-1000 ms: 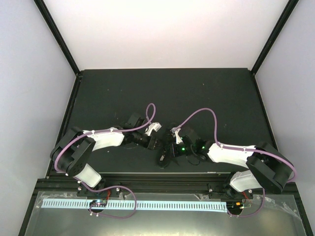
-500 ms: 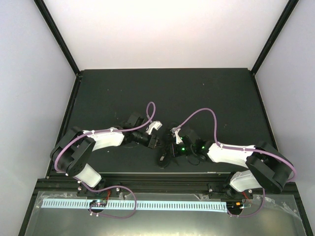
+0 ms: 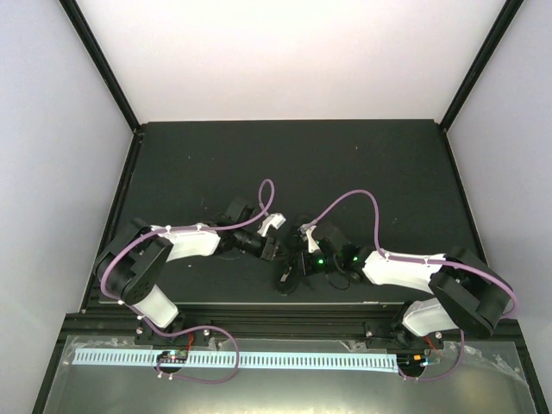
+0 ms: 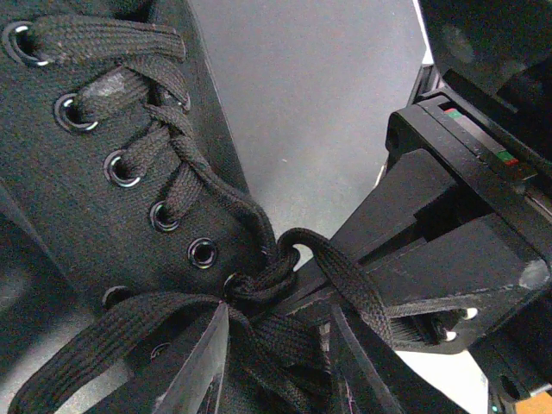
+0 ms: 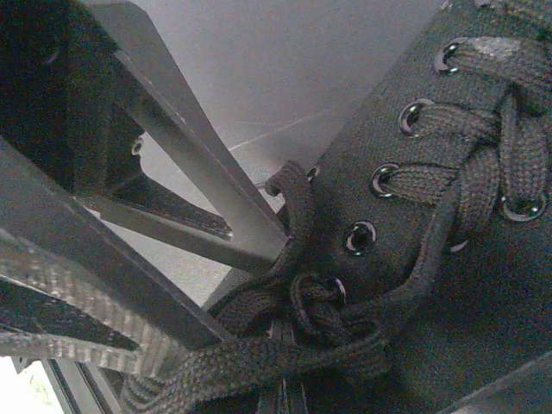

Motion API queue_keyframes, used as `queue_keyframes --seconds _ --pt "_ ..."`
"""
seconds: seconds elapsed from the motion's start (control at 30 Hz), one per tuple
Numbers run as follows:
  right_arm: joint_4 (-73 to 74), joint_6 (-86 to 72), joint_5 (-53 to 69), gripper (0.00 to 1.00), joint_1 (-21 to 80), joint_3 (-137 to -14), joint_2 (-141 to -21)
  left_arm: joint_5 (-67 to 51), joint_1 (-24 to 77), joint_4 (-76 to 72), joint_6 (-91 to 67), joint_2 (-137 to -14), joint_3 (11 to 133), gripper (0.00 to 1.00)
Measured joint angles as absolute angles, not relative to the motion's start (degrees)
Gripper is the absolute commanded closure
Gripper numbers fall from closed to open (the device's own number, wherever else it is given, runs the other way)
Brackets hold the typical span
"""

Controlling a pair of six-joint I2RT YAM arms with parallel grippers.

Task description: Tie the shoes

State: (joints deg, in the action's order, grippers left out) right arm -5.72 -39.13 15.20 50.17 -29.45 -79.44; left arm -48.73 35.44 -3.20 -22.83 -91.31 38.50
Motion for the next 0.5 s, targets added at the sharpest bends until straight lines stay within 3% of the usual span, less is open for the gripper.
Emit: queue_keyframes --seconds 0.3,0.5 --pt "-4.8 -39.2 15.1 0.98 50.2 -29.5 -79.4 -50.2 35.6 -4.5 -23.2 -93.5 38.5 0.67" --pt "-4.6 -39.2 15.1 0.98 50.2 -29.5 -79.4 -51.5 35.6 -6.1 -24.3 -94.3 38.5 0.85"
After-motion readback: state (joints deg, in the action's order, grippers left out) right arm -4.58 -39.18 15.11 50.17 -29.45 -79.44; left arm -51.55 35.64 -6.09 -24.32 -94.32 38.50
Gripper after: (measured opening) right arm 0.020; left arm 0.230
